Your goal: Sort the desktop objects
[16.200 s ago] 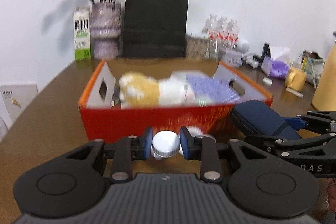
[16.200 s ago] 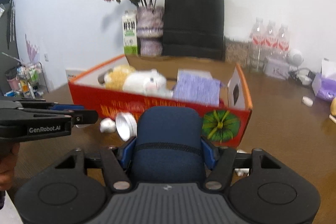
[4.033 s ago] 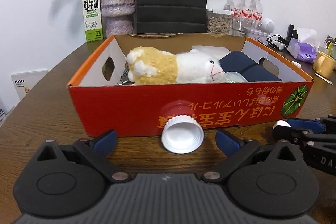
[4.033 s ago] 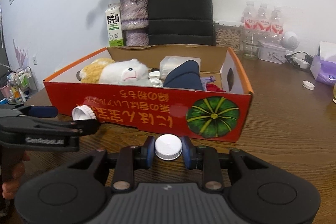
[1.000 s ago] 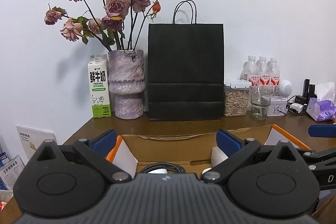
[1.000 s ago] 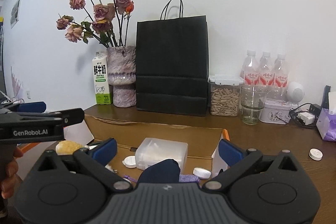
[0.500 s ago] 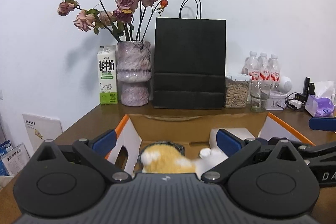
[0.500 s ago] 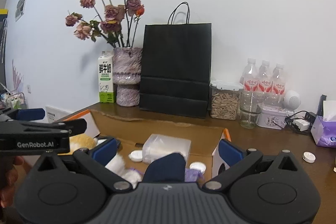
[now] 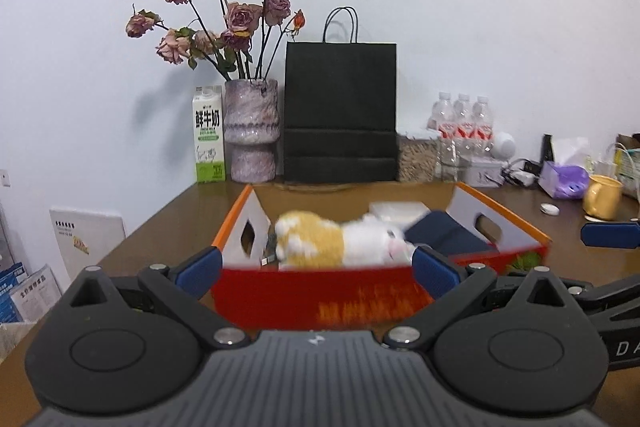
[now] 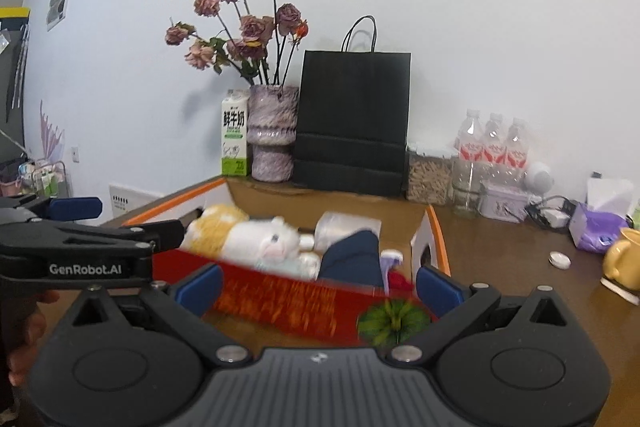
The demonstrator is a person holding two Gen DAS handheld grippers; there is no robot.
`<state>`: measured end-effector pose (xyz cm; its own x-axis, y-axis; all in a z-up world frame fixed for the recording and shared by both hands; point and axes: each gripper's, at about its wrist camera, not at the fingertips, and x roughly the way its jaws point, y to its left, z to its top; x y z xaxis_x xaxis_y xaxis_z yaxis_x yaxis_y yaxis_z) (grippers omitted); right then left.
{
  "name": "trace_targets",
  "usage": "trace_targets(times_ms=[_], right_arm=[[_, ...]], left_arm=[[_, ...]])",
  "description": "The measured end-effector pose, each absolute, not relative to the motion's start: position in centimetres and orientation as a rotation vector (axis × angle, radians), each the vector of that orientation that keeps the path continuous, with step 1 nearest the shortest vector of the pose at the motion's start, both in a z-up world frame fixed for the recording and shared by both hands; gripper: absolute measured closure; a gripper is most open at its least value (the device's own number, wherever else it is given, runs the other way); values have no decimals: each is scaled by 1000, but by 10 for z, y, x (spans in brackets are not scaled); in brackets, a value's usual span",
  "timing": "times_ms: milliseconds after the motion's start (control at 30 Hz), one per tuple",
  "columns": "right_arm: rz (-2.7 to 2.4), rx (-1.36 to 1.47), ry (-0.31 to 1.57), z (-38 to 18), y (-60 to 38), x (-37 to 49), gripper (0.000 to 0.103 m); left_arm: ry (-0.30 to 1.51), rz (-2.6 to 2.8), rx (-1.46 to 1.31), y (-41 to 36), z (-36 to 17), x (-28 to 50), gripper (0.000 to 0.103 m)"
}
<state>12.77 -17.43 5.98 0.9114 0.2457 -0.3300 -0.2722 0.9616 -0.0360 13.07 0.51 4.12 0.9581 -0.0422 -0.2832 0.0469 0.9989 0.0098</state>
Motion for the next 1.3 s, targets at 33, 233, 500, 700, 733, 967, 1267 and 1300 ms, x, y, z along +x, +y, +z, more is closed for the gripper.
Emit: trace_targets(times_ms=[33, 233, 500, 700, 733, 967, 1267, 1300], right_arm=[[268, -82, 335, 58, -175, 118, 0], [270, -60, 359, 52, -178, 62, 0], [259, -7, 409, 38, -179, 11, 0], [256, 20, 469, 28, -176, 1, 0], [255, 19, 473, 27, -176, 0, 0], [249, 12, 473, 27, -176, -2, 0], [246, 11, 478, 27, -178, 0, 0], [246, 11, 478, 27, -178, 0, 0]], left_arm=[[293, -50, 17, 5, 40, 121, 0], [336, -69, 10, 7, 33, 68, 0], [402, -29, 18, 10, 19, 26, 0], [440, 6, 19, 10, 12, 14, 0], [441, 10, 22, 10, 12, 13, 0], [435, 21, 35, 7, 12, 11, 0], [434, 22, 43, 6, 13, 11, 0], [435, 21, 42, 6, 13, 11, 0]])
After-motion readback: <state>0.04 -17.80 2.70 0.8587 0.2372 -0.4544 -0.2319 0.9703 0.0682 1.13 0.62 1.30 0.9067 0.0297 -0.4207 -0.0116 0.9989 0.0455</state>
